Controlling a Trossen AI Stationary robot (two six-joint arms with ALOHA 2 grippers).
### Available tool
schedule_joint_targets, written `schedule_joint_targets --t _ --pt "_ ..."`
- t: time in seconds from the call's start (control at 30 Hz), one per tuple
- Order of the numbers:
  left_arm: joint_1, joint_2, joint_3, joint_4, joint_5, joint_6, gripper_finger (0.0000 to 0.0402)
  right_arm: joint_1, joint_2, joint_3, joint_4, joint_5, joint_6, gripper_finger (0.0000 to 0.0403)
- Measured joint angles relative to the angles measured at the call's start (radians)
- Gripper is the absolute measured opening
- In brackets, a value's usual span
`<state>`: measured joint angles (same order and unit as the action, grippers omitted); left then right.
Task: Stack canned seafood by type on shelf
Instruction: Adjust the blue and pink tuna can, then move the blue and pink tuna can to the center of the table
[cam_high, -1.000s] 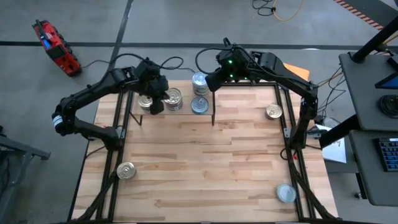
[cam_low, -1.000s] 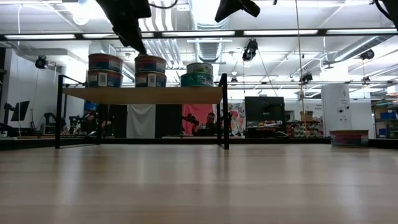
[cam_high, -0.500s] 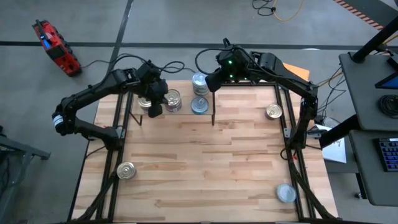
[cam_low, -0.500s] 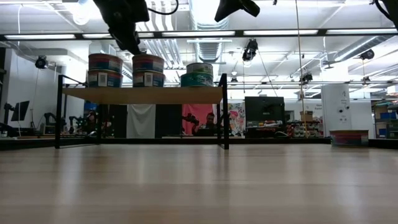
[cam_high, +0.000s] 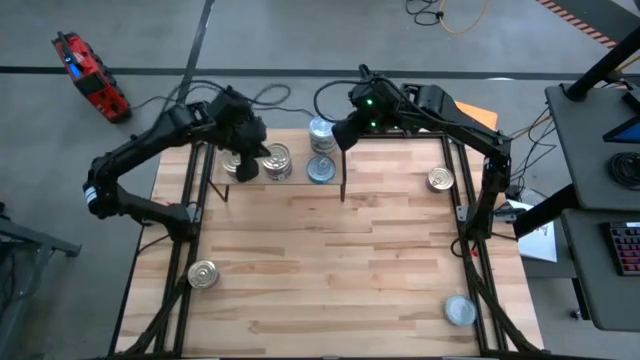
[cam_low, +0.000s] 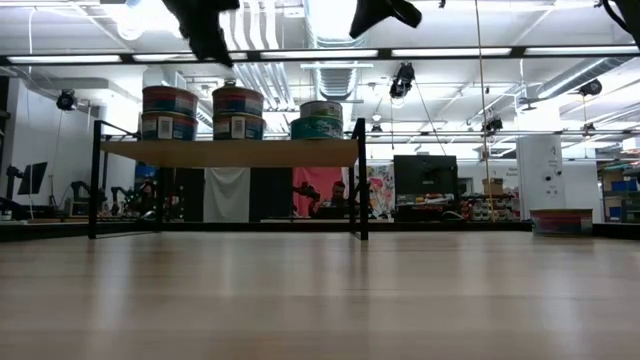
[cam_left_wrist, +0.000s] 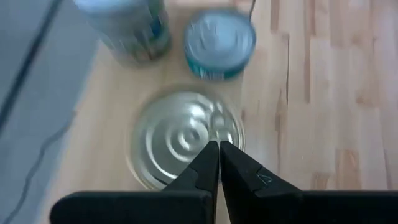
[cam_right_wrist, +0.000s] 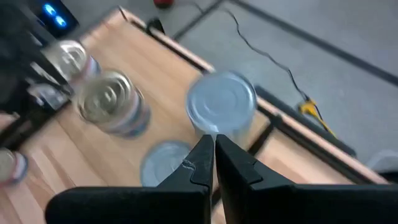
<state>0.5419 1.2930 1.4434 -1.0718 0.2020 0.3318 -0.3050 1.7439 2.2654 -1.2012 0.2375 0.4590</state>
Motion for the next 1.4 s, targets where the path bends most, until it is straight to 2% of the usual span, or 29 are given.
schedule_joint_targets --t 0.1,0.27,0.4,0.57,0.7,0.87,1.0,1.2,1.33,1.4 --pt "0.0 -0.012 0.086 -0.003 0.024 0.0 0.0 0.0 -0.001 0.0 -0.114 0.0 0.037 0.0009" --pt "0.0 -0.043 0.199 0.067 0.196 -0.024 0.0 0.0 -0.001 -0.009 -0.377 0.037 0.154 0.0009" --pt "0.0 -0.093 0.216 0.204 0.313 -0.096 0.0 -0.003 -0.03 -0.113 -0.341 0.058 0.179 0.0009" --pt "0.0 -0.17 0.21 0.322 0.308 -0.188 0.0 -0.055 -0.067 -0.311 -0.362 0.129 0.311 0.0009" --pt "0.0 -0.226 0.21 0.381 0.298 -0.223 0.0 -0.139 -0.087 -0.525 -0.369 0.13 0.353 0.0009" --pt "0.0 -0.266 0.21 0.396 0.163 -0.237 0.0 -0.261 -0.087 -0.817 -0.356 0.123 0.4 0.0009" --pt "0.0 -0.269 0.21 0.396 0.092 -0.24 0.0 -0.309 -0.089 -0.997 -0.369 0.121 0.495 0.0009" --pt "0.0 -0.232 0.209 0.399 0.074 -0.24 0.0 -0.311 -0.109 -1.18 -0.233 0.128 0.543 0.001" --pt "0.0 -0.192 0.209 0.399 0.074 -0.238 0.0 -0.309 -0.109 -1.245 -0.196 0.224 0.622 0.0012" --pt "0.0 -0.17 0.209 0.4 0.074 -0.235 0.0 -0.309 -0.11 -1.266 -0.181 0.233 0.628 0.0013"
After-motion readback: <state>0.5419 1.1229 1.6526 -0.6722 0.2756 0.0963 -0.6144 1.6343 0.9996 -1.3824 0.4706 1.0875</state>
